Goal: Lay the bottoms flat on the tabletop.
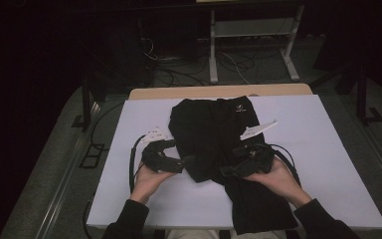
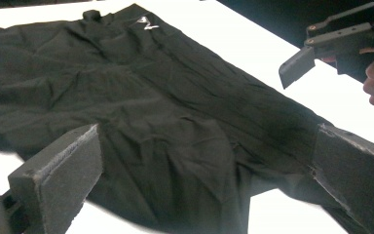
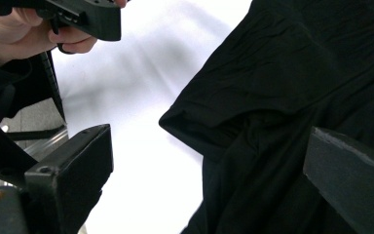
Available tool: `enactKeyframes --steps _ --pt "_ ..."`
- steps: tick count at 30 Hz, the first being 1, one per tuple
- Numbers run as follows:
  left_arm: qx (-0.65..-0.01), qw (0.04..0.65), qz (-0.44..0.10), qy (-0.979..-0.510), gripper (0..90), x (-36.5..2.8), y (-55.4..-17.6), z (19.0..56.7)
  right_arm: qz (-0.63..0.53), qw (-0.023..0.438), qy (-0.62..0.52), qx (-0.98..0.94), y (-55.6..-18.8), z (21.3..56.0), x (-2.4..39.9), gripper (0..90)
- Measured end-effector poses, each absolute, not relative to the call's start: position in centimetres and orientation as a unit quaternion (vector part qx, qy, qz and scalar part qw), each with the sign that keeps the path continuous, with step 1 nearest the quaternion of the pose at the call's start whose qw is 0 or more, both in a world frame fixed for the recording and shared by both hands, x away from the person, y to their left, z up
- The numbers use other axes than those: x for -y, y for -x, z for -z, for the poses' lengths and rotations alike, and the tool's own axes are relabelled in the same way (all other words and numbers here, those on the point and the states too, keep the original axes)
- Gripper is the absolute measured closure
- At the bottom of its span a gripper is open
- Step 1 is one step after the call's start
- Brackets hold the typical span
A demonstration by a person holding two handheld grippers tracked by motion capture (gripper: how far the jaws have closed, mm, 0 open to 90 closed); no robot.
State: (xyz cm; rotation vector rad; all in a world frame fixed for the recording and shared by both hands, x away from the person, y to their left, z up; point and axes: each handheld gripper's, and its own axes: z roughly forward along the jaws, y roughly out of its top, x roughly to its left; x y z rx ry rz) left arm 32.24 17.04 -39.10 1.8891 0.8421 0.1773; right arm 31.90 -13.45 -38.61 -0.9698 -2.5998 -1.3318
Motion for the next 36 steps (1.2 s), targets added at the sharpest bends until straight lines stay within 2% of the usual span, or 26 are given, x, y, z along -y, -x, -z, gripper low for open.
enactKeyframes --steps 10,17,21,23,26,28,30,31,34,36 --pt "-0.386 0.516 -0.085 -0.760 0.0 -19.2 -32.5 40.0 0.427 0.046 0.289 0.856 -32.9 39.8 9.4 14.2" --pt "-0.422 0.533 -0.088 -0.728 0.0 -21.2 -32.7 40.6 0.396 0.030 0.253 0.882 -33.5 41.3 5.8 17.2" --pt "-0.437 0.543 -0.085 -0.712 0.0 -22.0 -32.8 40.8 0.379 0.007 0.238 0.894 -33.8 42.3 4.4 16.7" --pt "-0.442 0.543 -0.083 -0.709 0.0 -22.2 -32.9 41.0 0.362 -0.015 0.236 0.902 -33.9 42.8 3.7 13.5" --pt "-0.443 0.542 -0.082 -0.709 0.0 -22.2 -33.0 41.1 0.324 -0.045 0.207 0.922 -33.8 43.6 2.7 15.1" --pt "-0.444 0.541 -0.083 -0.710 0.0 -22.2 -33.0 41.1 0.306 -0.057 0.200 0.929 -33.8 44.0 2.2 21.4" --pt "-0.444 0.541 -0.083 -0.709 0.0 -22.2 -33.0 41.1 0.298 -0.069 0.203 0.930 -33.9 44.4 2.1 31.6" --pt "-0.444 0.541 -0.082 -0.709 0.0 -22.2 -33.0 41.1 0.299 -0.081 0.201 0.929 -33.9 44.4 2.1 38.8" --pt "-0.441 0.547 -0.077 -0.707 0.0 -22.2 -32.9 41.0 0.308 -0.082 0.224 0.921 -34.7 44.0 2.7 71.1" --pt "-0.437 0.552 -0.077 -0.706 0.0 -22.1 -32.7 40.8 0.327 -0.061 0.231 0.914 -35.4 43.3 3.5 80.2"
